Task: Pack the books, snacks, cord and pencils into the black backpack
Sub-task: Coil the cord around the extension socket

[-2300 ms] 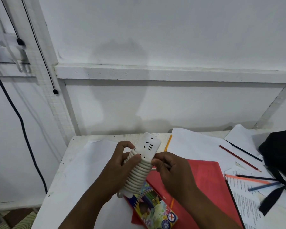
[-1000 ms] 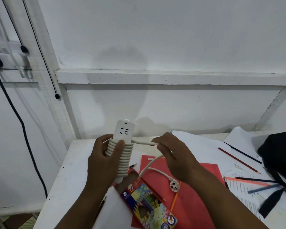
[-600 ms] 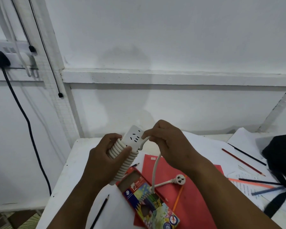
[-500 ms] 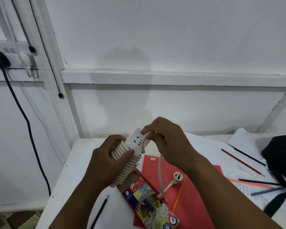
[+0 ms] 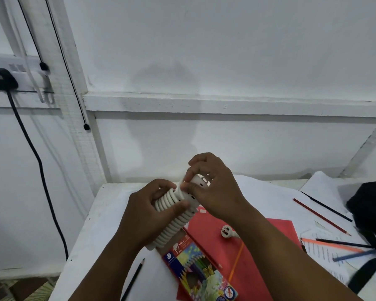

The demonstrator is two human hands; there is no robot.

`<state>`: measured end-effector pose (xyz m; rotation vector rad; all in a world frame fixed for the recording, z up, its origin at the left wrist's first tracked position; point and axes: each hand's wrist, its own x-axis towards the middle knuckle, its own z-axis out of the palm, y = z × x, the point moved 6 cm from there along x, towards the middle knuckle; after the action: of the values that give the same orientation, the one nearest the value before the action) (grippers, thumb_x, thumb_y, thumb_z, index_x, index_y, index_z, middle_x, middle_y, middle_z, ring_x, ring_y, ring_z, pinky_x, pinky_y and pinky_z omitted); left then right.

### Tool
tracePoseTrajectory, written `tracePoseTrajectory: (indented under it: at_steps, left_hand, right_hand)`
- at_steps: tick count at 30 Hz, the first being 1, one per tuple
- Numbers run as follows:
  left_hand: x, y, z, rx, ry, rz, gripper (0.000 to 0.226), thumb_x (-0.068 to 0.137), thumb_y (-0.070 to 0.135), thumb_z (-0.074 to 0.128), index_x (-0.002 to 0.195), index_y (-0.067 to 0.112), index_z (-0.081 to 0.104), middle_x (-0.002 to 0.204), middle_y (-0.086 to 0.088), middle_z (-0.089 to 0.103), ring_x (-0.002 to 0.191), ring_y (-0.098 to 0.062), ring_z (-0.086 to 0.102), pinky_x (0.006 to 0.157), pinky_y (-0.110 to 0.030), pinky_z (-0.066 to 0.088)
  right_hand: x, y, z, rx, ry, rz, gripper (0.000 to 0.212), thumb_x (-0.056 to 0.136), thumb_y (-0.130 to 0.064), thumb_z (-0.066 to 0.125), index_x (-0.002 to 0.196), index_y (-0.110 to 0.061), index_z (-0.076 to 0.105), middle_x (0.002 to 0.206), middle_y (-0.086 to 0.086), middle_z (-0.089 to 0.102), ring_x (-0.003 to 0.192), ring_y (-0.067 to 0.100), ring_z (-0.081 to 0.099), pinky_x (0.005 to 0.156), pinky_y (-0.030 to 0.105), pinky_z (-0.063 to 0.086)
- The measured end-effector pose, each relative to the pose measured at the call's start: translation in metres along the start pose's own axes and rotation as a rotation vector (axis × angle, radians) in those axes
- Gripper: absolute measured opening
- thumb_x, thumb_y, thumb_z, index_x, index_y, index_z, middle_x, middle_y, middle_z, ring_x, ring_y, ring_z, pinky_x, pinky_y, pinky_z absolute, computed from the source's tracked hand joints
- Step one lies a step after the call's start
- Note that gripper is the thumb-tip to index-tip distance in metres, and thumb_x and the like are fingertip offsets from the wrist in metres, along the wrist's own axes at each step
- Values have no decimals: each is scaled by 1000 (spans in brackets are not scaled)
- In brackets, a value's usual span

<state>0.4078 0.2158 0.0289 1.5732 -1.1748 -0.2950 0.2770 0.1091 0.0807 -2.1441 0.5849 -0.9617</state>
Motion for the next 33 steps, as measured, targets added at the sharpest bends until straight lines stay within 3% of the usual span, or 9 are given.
tracePoseTrajectory:
  at_steps: [4,8,12,15,20,25,29,31,33]
  left_hand:
    - [-1,-7,4,14,-3,-41,53,61,73,71,99,36,66,89,21,73,82,-3,72,67,-17,59]
    - [-4,-12,7,-21,-23,-81,49,61,68,74,97,35,68,90,20,74,82,-4,72,66,-21,60]
    - [-8,-19,11,-20,-58,-105,47,62,65,79,97,35,68,92,21,74,84,-4,72,66,-24,61]
    - [-11,-26,11,-25,-51,-133,38,67,52,85,96,34,68,92,21,74,84,-4,72,68,-27,62]
    - [-15,-23,16,-78,-108,-135,41,61,61,81,95,42,66,93,21,74,85,-4,73,65,-20,59]
    - [-16,-11,20,-176,-136,-100,42,60,56,79,97,42,66,95,13,76,87,-10,74,67,-24,60]
    - [-16,-13,20,-275,-93,-148,69,61,57,74,126,49,54,102,13,77,95,-9,73,76,-25,60]
    - [-17,-15,21,-272,-94,-155,75,64,59,69,135,51,47,109,17,75,101,-4,71,82,-23,58]
    - [-17,-19,20,-286,-68,-170,66,66,59,68,130,50,54,115,20,73,105,-3,69,87,-25,58]
  right_hand:
    - [-3,3,1,36,-26,-11,16,72,-11,83,75,-21,71,98,-10,64,99,6,61,80,13,45]
    - [-10,6,1,10,-63,-43,13,80,-9,76,81,-20,68,89,-12,66,92,9,63,77,15,47]
    - [-24,22,-6,-36,-104,27,16,97,-12,57,101,-26,63,99,-16,65,89,9,64,72,16,48]
    - [-33,36,-13,-80,-134,133,22,101,-17,53,115,-34,57,108,-27,62,68,8,65,64,14,45]
    - [-36,46,-26,-224,-95,137,29,94,-9,62,106,-35,65,98,-24,68,54,13,60,60,14,44]
    - [-34,51,-25,-76,-31,195,46,87,6,60,93,-38,70,89,-25,71,55,8,62,59,15,47]
    - [-40,53,-9,-66,-161,231,32,90,4,57,92,-22,74,70,-13,70,47,6,59,50,22,44]
    - [-43,49,0,-34,-231,222,28,94,-1,57,95,-24,72,81,-16,72,51,8,64,51,24,47]
    - [-44,48,5,14,-286,216,31,93,-1,56,102,-27,70,100,-14,73,58,15,68,53,21,46]
